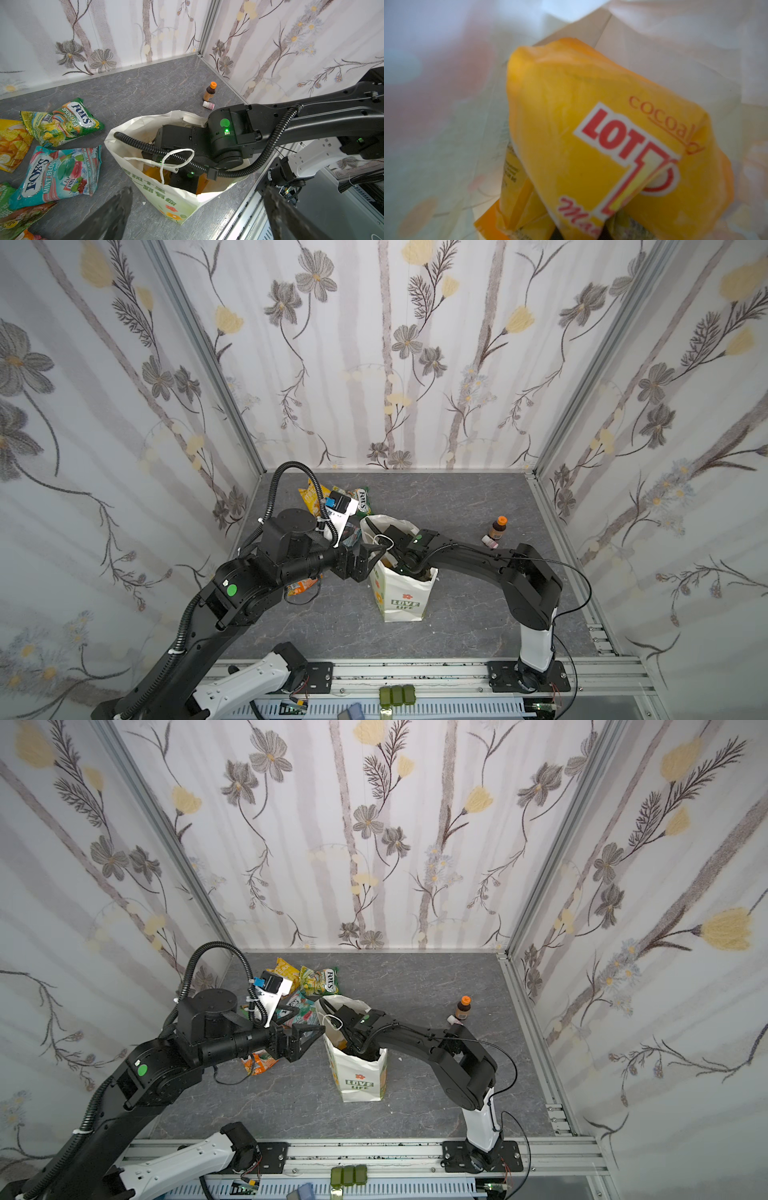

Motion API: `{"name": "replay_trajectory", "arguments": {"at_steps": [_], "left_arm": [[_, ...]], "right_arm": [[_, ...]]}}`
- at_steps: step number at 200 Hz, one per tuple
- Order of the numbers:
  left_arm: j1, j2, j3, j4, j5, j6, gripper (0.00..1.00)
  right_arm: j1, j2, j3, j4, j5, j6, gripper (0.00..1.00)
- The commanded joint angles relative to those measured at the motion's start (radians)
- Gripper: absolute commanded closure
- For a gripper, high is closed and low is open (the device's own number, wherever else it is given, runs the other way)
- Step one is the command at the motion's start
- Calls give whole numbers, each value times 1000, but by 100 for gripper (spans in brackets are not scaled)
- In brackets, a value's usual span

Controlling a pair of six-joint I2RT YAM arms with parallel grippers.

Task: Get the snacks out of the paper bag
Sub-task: 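Grasp the yellow LOT 100 packet inside the bag with the right gripper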

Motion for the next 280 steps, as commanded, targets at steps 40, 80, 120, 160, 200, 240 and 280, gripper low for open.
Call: {"name": "replay_trajectory", "arguments": {"at_steps": [40,80,120,160,200,240,280], "left_arm": [[-1,-20,-11,36,-50,-8,0],[-1,-23,-14,36,-63,-14,0],[-1,-33,-26,34,-78,-30,0],[-1,-39,-32,34,-87,-35,0],[-1,-36,-28,31,-89,-35,0],[-1,-35,-35,30,-88,-36,0],[-2,-26,-70,49,-107,-68,0]], "right_arm": [[2,-26,15,-24,-4,5,97],[1,-56,31,-27,-3,6,99],[-5,-96,51,-23,-13,9,99],[-17,-130,79,-19,-24,12,99],[-22,-155,99,-16,-26,22,99],[-27,-179,116,-21,-19,32,99],[-30,-197,137,-33,-5,35,99]]}}
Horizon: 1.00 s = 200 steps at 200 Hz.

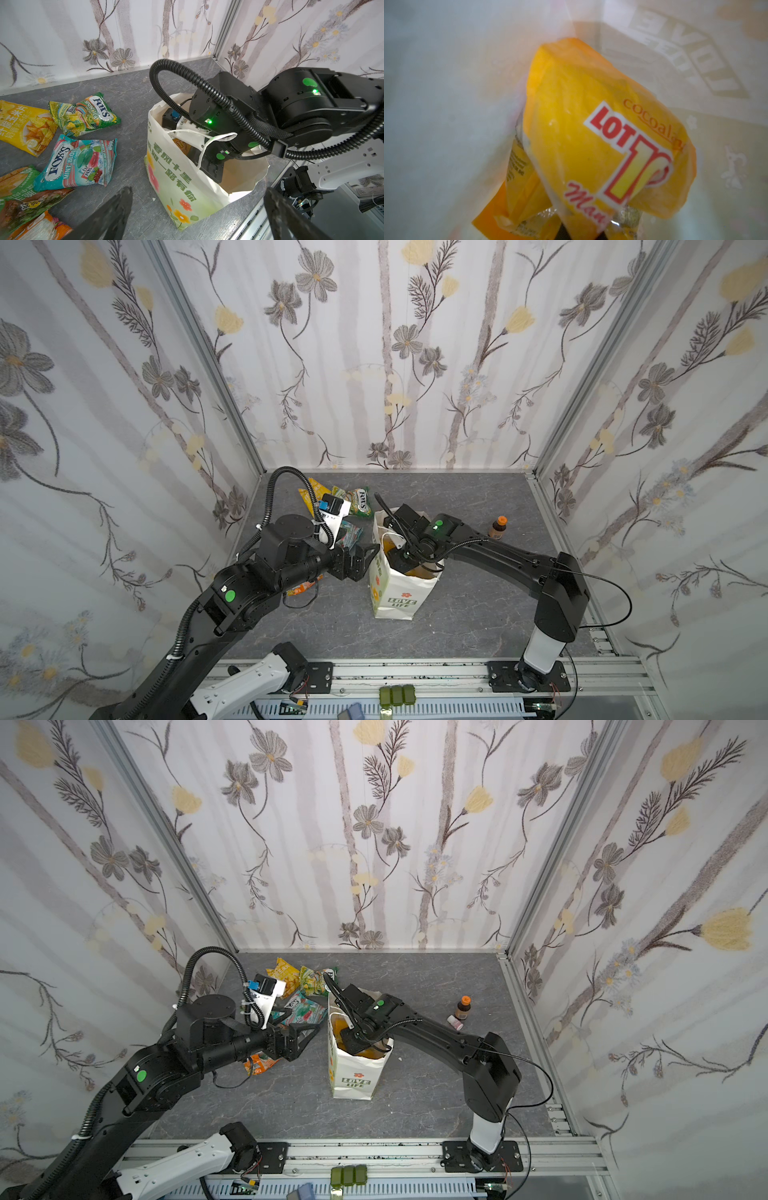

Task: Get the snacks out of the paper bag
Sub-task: 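Grasp the yellow LOT 100 packet inside the bag with the right gripper, then lift the yellow packet up out of the bag with the right gripper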

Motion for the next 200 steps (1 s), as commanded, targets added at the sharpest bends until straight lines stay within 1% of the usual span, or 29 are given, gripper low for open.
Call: {"name": "replay_trajectory", "arguments": {"at_steps": [1,66,114,200], "left_arm": [[-1,8,-18,36,-23,-34,0],[1,75,-62,43,-89,-96,0],[6,99,-110,60,-108,-124,0],[12,56,-147,80,-136,-136,0]], "right_arm": [[-2,-19,24,27,5,9,99],[-1,-56,66,1,30,19,99],[-2,-86,96,-6,42,28,99],[-9,-134,121,-6,71,41,100]]}}
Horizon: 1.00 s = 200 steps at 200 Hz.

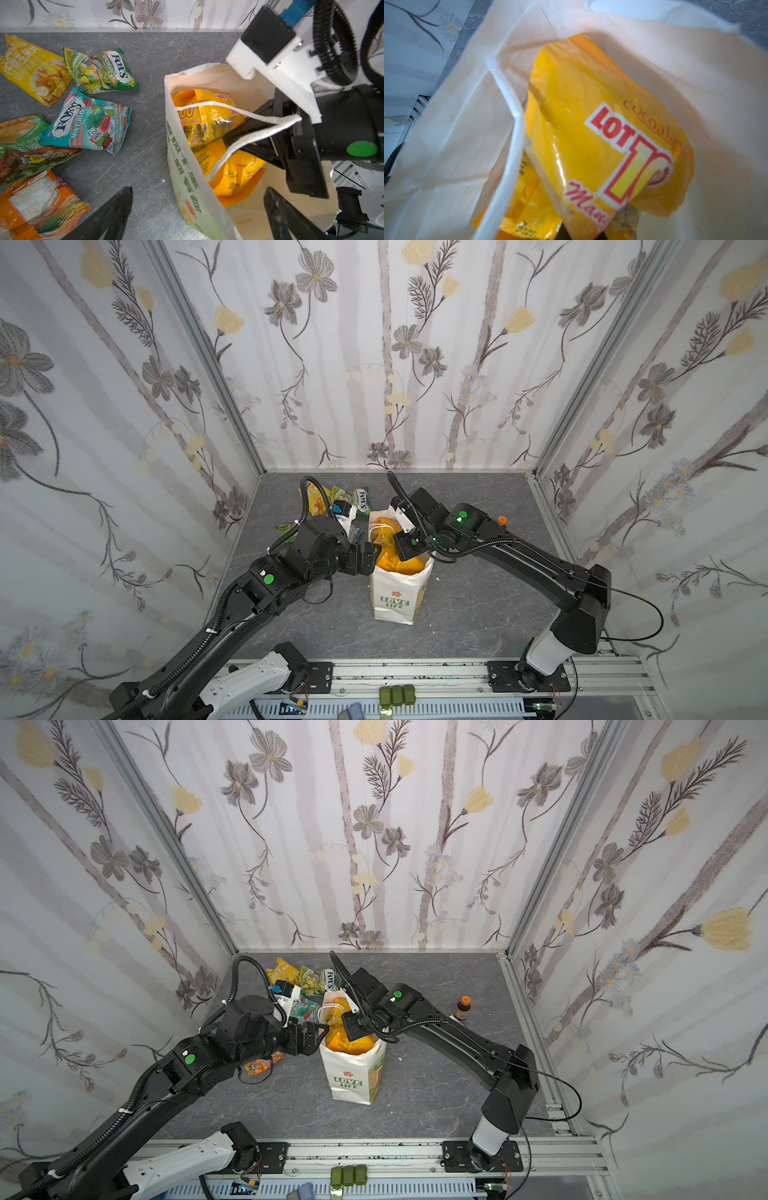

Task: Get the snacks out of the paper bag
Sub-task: 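Lift the yellow packet up out of the bag with the right gripper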

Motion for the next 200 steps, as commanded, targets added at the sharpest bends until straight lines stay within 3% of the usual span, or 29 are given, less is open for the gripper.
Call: {"name": "replay_trajectory", "arguments": {"at_steps": [1,109,200], "left_arm": [[1,-14,-14,47,-23,-8,0],[4,37,-77,64,28,-11,2],[7,-24,-75,81,40,-11,0]], "right_arm": [[-3,-21,16,44,24,7,100],[-40,-115,-71,242,-75,80,100],[-127,-171,-127,346,-152,135,100]]}}
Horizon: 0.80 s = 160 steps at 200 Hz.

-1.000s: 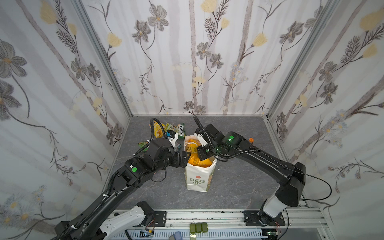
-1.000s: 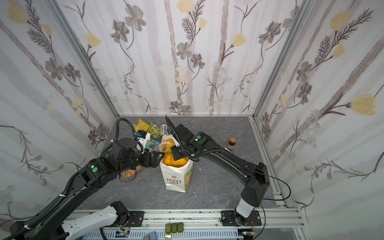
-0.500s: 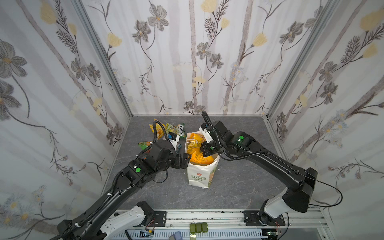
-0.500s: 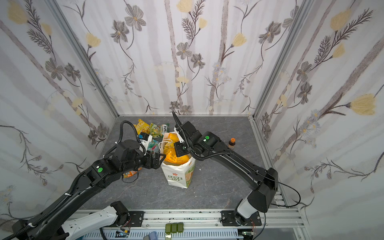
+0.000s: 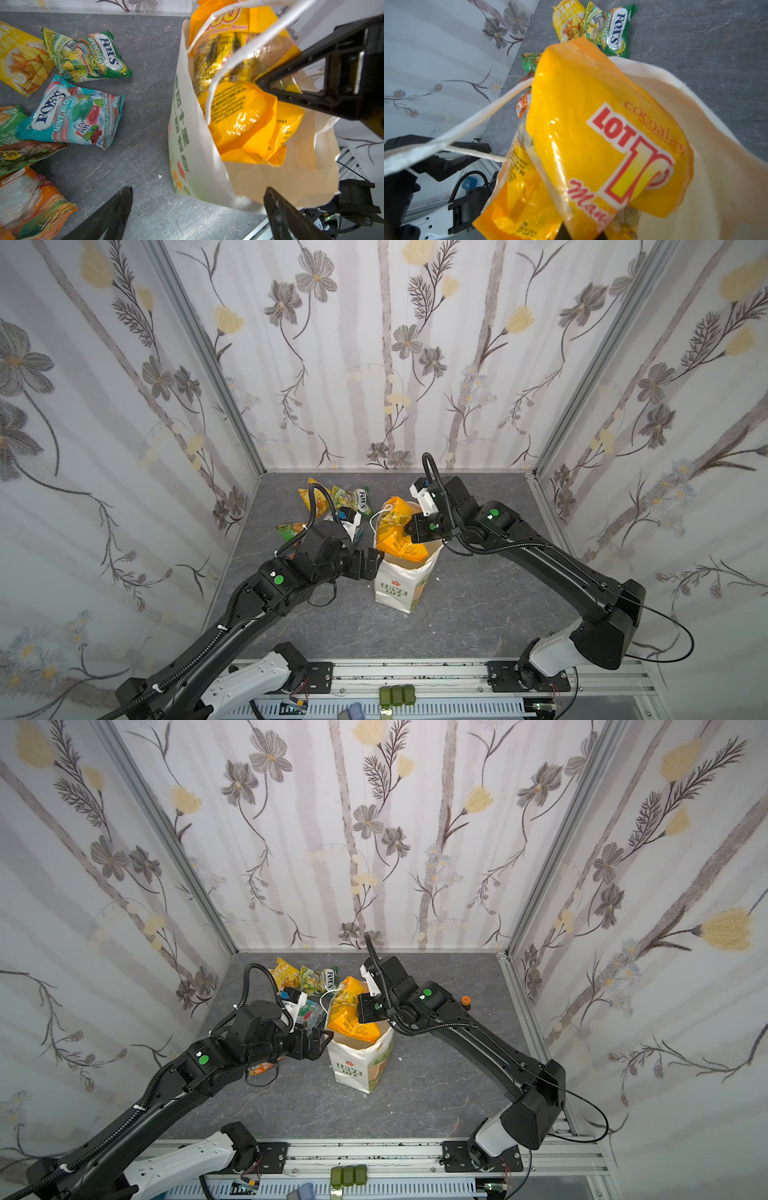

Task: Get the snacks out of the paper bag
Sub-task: 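Lift the yellow packet up out of the bag with the right gripper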

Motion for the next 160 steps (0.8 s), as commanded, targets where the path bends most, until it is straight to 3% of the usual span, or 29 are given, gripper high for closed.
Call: {"name": "replay_trajectory", "arguments": {"at_steps": [1,160], "left_arm": [[3,-18,15,23,1,-7,0],[12,-36,-8,48,36,3,0]], "right_arm": [[-5,-25,-17,164,-55,28,100],[-74,-187,-113,454,-225,149,100]]}}
